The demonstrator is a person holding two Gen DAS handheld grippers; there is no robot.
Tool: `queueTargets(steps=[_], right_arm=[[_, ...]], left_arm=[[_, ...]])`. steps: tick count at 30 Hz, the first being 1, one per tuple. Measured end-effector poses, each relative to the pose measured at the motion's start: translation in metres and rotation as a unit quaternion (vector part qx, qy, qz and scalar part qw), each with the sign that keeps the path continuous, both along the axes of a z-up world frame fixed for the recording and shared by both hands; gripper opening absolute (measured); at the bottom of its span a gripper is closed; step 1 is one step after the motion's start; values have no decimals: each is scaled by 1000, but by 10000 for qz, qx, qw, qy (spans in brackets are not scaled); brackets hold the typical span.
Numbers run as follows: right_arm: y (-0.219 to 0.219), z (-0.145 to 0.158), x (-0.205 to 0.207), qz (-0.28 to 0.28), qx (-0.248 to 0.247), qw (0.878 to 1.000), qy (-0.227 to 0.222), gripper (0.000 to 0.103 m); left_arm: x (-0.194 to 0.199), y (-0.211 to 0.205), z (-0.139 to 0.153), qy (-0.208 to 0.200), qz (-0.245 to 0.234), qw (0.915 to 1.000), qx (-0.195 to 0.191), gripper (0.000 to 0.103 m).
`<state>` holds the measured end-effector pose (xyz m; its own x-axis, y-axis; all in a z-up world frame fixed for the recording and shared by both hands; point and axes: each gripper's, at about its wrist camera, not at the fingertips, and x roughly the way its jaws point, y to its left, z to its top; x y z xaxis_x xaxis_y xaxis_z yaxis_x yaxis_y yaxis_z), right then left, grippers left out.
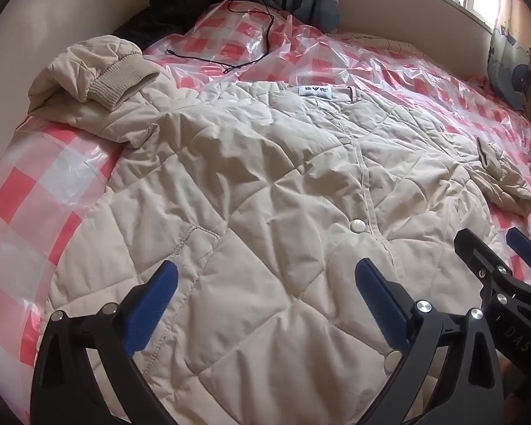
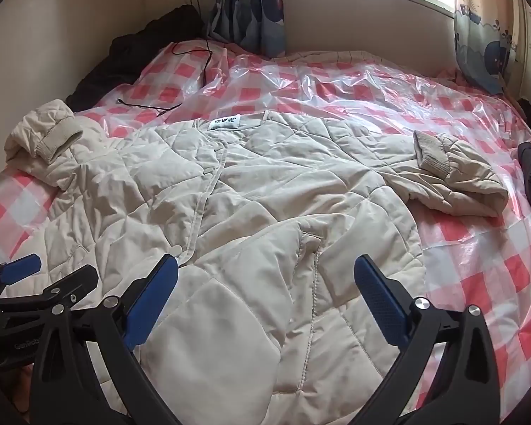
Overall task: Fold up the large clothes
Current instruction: 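Move the right gripper toward the jacket sleeve's knit cuff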
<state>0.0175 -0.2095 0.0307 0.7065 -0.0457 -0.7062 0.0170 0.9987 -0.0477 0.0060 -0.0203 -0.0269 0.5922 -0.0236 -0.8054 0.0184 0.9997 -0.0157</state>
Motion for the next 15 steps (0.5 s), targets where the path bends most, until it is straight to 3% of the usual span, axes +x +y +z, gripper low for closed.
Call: queueTargets(steps=[15], right_arm=[[1, -2, 1, -13, 63, 9999, -117, 96]], left_arm=[[-1, -2, -1, 0, 11, 9999, 132, 96]])
